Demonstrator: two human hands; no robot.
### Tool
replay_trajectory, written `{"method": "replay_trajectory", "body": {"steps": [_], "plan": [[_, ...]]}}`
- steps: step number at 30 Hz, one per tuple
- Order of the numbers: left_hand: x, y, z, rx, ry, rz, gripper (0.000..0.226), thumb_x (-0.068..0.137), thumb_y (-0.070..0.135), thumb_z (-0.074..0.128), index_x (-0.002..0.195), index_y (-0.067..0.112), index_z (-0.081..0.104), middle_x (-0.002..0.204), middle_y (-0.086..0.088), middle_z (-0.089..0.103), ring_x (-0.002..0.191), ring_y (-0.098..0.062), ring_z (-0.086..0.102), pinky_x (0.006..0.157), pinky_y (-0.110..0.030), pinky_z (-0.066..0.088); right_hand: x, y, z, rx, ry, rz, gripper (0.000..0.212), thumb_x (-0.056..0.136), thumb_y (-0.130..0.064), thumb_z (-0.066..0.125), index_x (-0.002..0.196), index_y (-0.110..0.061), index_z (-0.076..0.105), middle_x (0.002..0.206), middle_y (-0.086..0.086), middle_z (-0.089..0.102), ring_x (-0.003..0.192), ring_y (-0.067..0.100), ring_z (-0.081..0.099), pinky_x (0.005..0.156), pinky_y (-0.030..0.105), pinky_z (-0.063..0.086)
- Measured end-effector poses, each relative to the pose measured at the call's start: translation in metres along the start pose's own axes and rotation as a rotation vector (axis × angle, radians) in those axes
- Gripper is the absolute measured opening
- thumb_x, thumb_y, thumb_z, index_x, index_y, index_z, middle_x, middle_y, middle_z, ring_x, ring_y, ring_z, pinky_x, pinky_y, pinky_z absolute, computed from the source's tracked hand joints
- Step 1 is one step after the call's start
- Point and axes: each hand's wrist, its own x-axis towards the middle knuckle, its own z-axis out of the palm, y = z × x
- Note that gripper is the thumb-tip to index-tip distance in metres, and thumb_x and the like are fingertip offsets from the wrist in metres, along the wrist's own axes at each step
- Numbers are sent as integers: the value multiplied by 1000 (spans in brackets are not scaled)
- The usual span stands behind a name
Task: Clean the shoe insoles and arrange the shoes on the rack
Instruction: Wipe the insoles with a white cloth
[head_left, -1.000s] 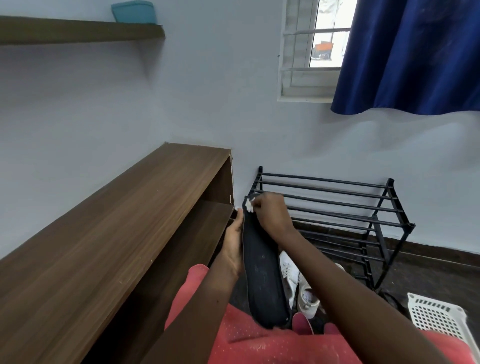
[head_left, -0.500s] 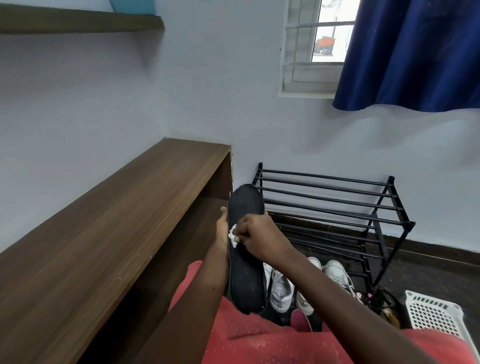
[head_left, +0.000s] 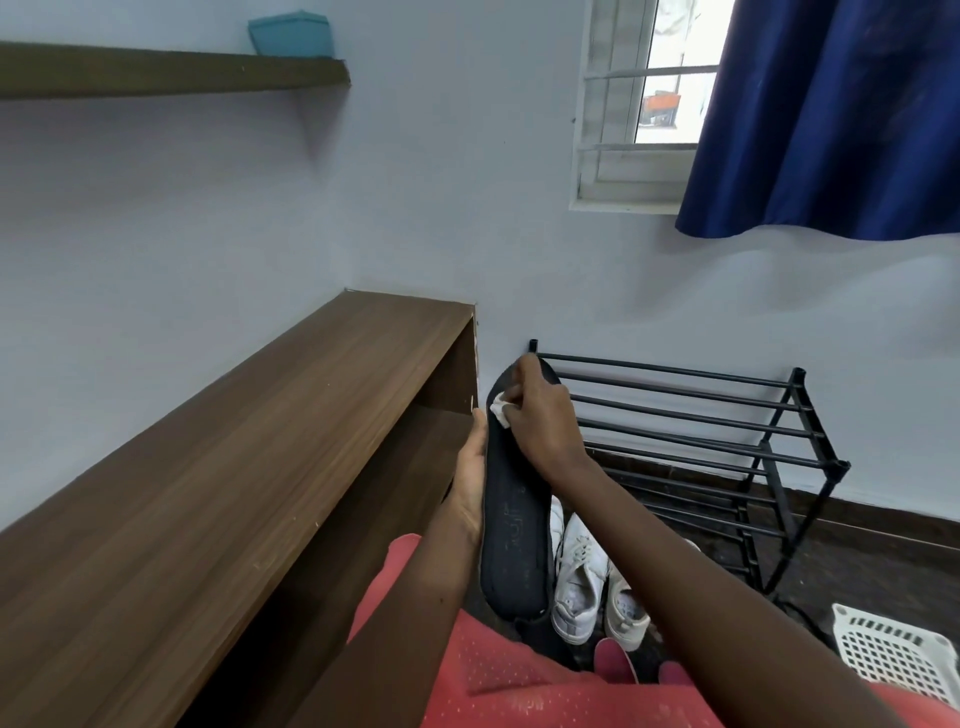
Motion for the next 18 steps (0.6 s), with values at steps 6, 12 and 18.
{"method": "replay_trajectory", "body": {"steps": [6, 12, 18], "plan": [[10, 13, -14, -17, 61, 54, 72, 90, 64, 35, 93, 1, 71, 92, -18, 63, 84, -24, 66, 81, -34, 51, -28, -5, 1, 74, -193, -64, 41, 74, 10, 57, 92, -16, 32, 82, 8, 71, 73, 16, 66, 65, 33, 54], [16, 12, -23, 22, 63, 91, 70, 96, 55, 30, 85, 1, 73, 87, -16, 72, 75, -22, 72, 63, -29, 58, -56, 3, 3, 141, -279, -11, 40, 72, 8, 62, 91, -16, 36, 76, 3, 72, 63, -5, 57, 67, 5, 37], [6, 5, -13, 47, 27, 4, 63, 90, 57, 40, 111, 3, 64, 97, -19, 67, 89, -26, 67, 83, -35, 52, -30, 10, 7, -35, -96, -72, 23, 83, 1, 55, 99, -10, 41, 85, 14, 66, 76, 28, 62, 67, 40, 52]]}}
